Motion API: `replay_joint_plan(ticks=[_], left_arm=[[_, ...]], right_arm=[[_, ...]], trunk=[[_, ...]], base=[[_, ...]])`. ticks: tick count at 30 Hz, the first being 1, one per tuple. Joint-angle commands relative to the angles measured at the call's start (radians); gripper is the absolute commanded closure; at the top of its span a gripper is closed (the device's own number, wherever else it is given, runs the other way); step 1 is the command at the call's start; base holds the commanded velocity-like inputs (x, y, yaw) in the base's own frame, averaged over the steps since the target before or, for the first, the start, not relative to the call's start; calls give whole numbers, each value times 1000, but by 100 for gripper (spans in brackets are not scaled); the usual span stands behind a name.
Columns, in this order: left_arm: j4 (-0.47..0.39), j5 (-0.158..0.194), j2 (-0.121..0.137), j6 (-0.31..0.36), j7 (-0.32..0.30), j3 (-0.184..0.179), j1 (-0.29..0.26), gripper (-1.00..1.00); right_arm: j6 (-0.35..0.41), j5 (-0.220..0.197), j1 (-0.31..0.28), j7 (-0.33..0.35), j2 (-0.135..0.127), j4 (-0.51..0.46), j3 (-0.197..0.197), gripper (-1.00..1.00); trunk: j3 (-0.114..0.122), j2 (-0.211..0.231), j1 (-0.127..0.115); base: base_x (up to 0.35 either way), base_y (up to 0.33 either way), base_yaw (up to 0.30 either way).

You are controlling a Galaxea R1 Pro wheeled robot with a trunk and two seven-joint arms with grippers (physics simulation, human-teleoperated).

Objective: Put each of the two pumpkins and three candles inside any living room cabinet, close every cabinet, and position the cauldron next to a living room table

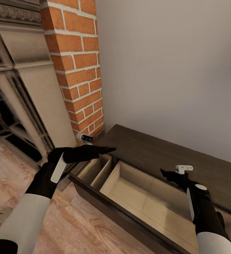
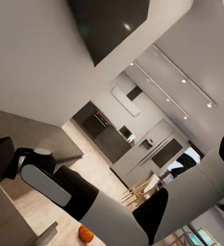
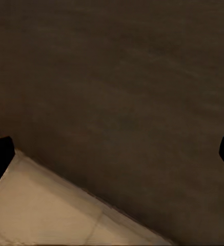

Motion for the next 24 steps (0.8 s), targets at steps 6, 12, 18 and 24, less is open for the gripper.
replay_joint_plan(ticks=[6, 12, 18, 24], left_arm=[[59, -6, 29, -10, 11, 2, 0, -100], [161, -9, 42, -49, 84, 1, 0, -100], [296, -38, 105, -81, 134, -5, 0, -100], [349, -92, 178, -145, 132, 0, 0, -100]], right_arm=[[1, 33, 0, 0, 21, 45, 69, -100], [3, 33, 0, -4, 21, 98, 193, -100], [2, 36, 0, -7, 20, 101, 204, -100], [1, 36, 0, -7, 21, 136, 207, -100]], trunk=[[0, 0, 0], [0, 0, 0], [0, 0, 0], [0, 0, 0]], base=[[0, 0, 289], [0, 0, 289], [0, 0, 289], [0, 0, 289]])
